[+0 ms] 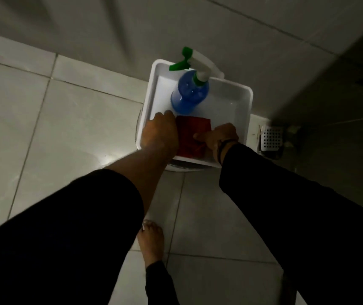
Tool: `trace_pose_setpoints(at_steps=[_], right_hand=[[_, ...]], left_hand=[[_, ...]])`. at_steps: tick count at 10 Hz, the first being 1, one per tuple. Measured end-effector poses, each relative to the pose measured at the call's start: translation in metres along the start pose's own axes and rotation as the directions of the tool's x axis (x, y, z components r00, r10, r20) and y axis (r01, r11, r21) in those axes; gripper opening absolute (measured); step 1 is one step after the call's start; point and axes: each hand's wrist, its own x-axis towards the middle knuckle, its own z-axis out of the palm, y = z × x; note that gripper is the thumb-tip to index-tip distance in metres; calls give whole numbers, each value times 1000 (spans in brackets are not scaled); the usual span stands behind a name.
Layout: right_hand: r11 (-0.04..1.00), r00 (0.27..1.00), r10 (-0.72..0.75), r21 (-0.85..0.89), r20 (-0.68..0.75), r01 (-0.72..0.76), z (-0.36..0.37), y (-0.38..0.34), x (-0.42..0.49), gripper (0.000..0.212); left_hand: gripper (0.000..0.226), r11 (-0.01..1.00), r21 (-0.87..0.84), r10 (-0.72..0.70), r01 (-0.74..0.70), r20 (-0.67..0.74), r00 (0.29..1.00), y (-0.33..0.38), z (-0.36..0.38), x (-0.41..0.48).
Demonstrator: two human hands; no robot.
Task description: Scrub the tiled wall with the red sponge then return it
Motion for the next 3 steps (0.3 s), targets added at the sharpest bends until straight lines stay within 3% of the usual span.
trace_pose_setpoints(at_steps=[2, 3], right_hand=[[992, 989, -93, -97, -113, 82, -3, -5, -17, 101], [976, 975, -167, -162, -149, 142, -11, -7, -44, 98]], left_hand=[[49, 990, -109, 76, -90, -128, 989, 10, -20, -24], [41, 973, -207, 54, -98, -208, 977, 5, -29, -61]])
